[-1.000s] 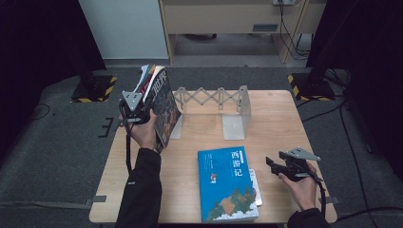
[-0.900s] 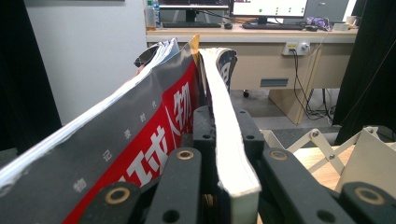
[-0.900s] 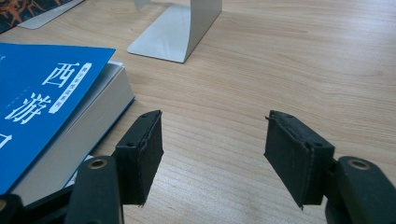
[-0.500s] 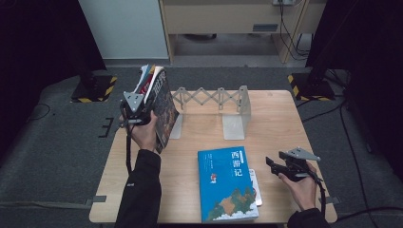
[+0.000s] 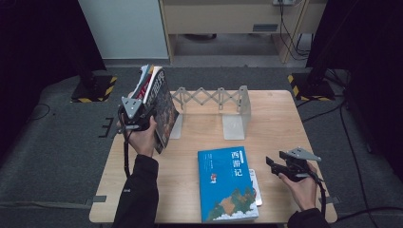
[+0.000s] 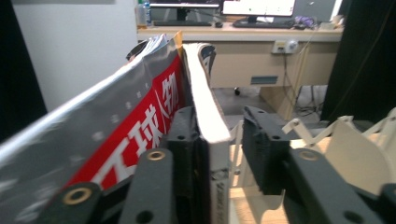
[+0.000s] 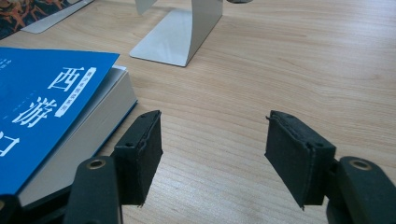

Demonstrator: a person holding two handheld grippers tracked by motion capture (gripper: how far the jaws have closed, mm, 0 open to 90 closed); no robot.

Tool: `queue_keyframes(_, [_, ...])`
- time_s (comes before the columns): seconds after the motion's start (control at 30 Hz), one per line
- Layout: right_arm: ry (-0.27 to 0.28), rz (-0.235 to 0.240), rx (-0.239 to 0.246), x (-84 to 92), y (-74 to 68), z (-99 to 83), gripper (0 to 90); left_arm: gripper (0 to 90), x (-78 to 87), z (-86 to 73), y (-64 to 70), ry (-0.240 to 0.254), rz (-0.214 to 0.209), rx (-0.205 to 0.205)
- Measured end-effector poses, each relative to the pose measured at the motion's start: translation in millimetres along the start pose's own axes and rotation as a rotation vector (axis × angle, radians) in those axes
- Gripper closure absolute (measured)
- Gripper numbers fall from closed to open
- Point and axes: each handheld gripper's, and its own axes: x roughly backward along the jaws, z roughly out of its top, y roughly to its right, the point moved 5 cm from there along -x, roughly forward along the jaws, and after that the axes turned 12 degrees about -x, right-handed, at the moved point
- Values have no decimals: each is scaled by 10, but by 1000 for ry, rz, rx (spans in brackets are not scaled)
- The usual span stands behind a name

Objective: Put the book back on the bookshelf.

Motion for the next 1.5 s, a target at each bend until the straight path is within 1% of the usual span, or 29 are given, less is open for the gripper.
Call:
queue_keyframes(0.03, [0,0,-2,3,-2,1,363,607,31,2,0,5,-13,11])
queue_keyframes(0.07, [0,0,-2,3,-2,1,363,586,31,2,0,5,-13,11])
queue_keyframes(0.1, [5,2,-4,7,-6,8,362,569,57,2,1,8,-22,19])
queue_keyframes(0.13, [5,2,-4,7,-6,8,362,569,85,0,1,12,-31,24])
queue_keyframes(0.17, [6,3,-4,12,-10,12,359,544,136,-2,5,22,-52,31])
queue_keyframes(0.2, [7,2,-5,13,-10,13,358,536,136,-2,5,22,-52,31])
queue_keyframes(0.23, [7,3,-2,17,-10,12,356,529,198,-6,6,33,-68,21])
queue_keyframes(0.3, [9,3,-4,25,-19,11,354,505,247,-14,8,34,-84,5])
queue_keyframes(0.33, [9,3,-4,25,-19,11,354,501,247,-14,8,34,-84,5])
queue_keyframes(0.4, [12,5,-7,39,-31,15,352,492,324,-39,14,32,-96,-4])
queue_keyframes(0.43, [15,6,-4,40,-32,18,352,487,346,-52,14,30,-105,-4])
queue_keyframes(0.47, [15,6,-4,40,-32,18,352,482,346,-52,14,30,-105,-4])
queue_keyframes(0.53, [18,9,-5,51,-43,23,349,474,402,-101,0,20,-129,2])
queue_keyframes(0.6, [19,8,-4,52,-44,24,348,460,433,-119,-20,23,-132,7])
queue_keyframes(0.63, [20,8,-5,56,-44,25,348,451,480,-143,-37,32,-151,25])
queue_keyframes(0.67, [20,7,-4,57,-43,25,348,447,505,-157,-45,37,-161,27])
queue_keyframes(0.7, [21,7,-4,58,-41,26,348,437,541,-179,-52,39,-173,25])
queue_keyframes(0.8, [20,6,-4,58,-39,25,348,420,577,-203,-58,36,-177,16])
queue_keyframes(0.87, [22,6,-2,57,-44,24,348,411,640,-263,-65,41,-197,28])
queue_keyframes(1.03, [26,11,-2,56,-67,28,345,384,696,-354,-54,31,-219,34])
queue_keyframes(1.1, [28,14,0,61,-77,29,345,370,707,-391,-31,24,-243,42])
queue_keyframes(1.17, [30,19,3,68,-87,30,344,355,712,-407,-24,22,-247,40])
queue_keyframes(1.2, [30,24,-1,76,-95,31,344,349,720,-441,-9,17,-246,31])
queue_keyframes(1.27, [32,30,-2,90,-106,31,343,338,733,-483,18,8,-256,31])
queue_keyframes(1.33, [38,35,-5,101,-122,30,342,329,753,-535,51,-3,-273,32])
queue_keyframes(1.4, [37,42,-6,111,-143,24,342,323,764,-585,87,-10,-290,44])
queue_keyframes(1.43, [34,48,1,114,-151,23,341,315,761,-609,107,-21,-303,46])
queue_keyframes(1.47, [36,51,-5,113,-169,23,339,310,756,-630,130,-28,-310,44])
queue_keyframes(1.5, [35,55,0,113,-181,21,338,305,749,-650,155,-31,-315,36])
